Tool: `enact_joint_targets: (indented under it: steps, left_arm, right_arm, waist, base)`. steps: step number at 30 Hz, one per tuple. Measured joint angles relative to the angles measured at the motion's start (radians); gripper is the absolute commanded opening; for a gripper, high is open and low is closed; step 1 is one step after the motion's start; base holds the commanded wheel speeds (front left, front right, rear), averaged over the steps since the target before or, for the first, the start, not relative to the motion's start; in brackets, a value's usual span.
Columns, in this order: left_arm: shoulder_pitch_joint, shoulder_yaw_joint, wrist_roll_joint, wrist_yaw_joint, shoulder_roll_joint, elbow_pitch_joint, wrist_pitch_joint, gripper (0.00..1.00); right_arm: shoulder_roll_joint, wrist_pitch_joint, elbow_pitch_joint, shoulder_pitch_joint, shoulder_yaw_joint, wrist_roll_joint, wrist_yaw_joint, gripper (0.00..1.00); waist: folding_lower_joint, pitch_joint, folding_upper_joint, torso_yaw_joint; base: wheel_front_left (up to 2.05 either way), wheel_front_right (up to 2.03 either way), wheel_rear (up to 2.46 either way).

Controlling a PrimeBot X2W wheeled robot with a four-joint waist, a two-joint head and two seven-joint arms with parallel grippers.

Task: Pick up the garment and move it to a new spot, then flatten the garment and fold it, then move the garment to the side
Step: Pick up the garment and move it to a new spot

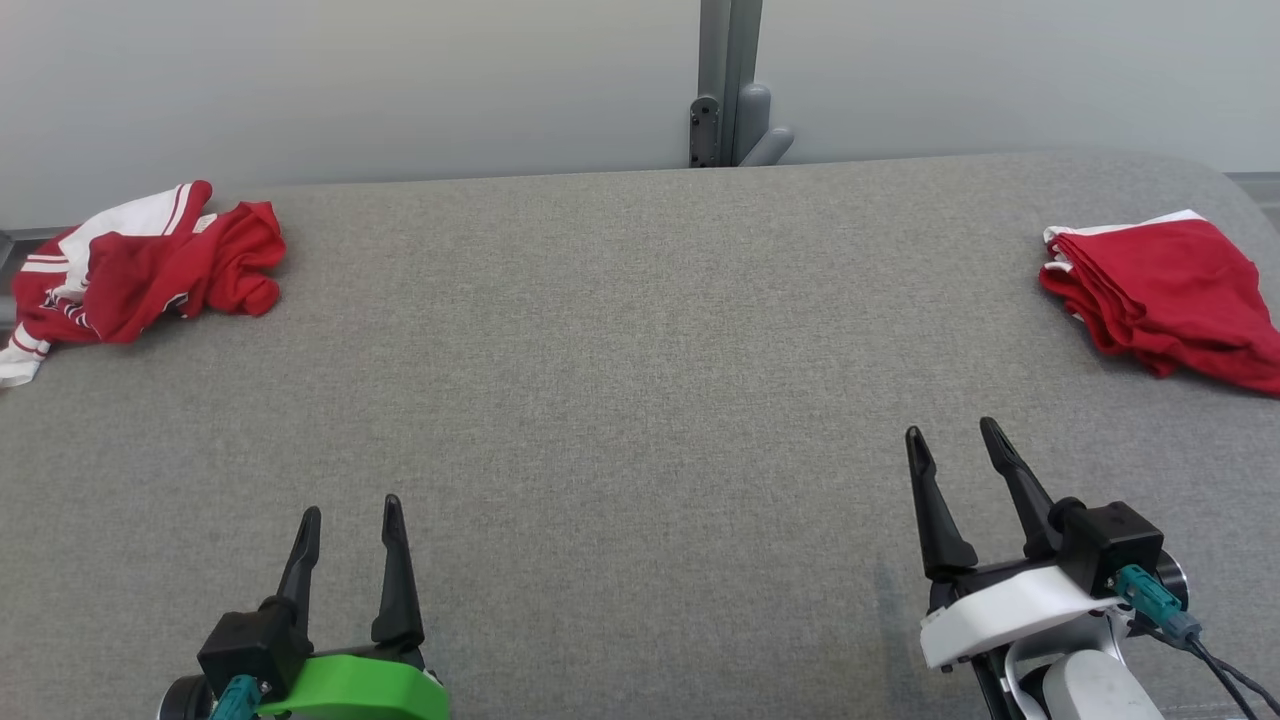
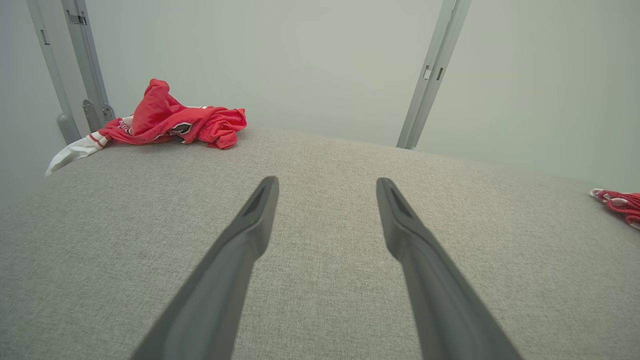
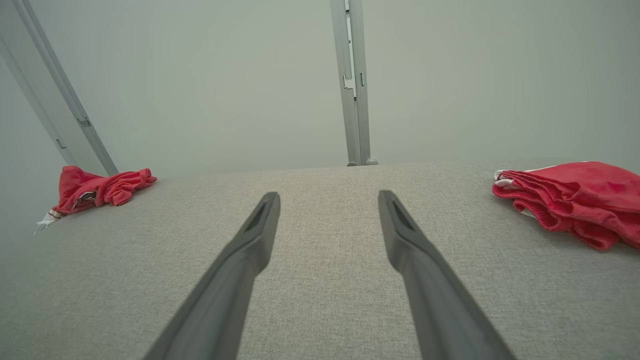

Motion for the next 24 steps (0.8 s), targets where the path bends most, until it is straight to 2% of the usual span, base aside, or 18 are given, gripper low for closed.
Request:
enact_joint_targets:
  steps: [14, 19, 24]
  left_arm:
    - [-0.002, -0.010, 0.001, 0.002, 0.000, -0.002, 0.000, 1.00]
    - [-0.011, -0.016, 0.001, 0.006, -0.001, 0.002, 0.000, 1.00]
    - [-0.015, -0.014, 0.002, 0.009, -0.001, 0.005, 0.000, 1.00]
  right_arm:
    - [0.000, 0.000, -0.021, 0.002, -0.023, -0.020, 0.000, 1.00]
    - [0.000, 0.000, -0.035, 0.010, -0.029, -0.026, 0.000, 1.00]
    - [0.000, 0.000, -0.042, 0.017, -0.029, -0.027, 0.000, 1.00]
  waist:
    - [0.0000, 0.006, 0.0000, 0.014]
    - [0.0000, 0.007, 0.0000, 0.054]
    - [0.0000, 0.007, 0.0000, 0.127]
  base:
    - [0.00, 0.00, 0.00]
    - [0.00, 0.00, 0.00]
    - [0.00, 0.00, 0.00]
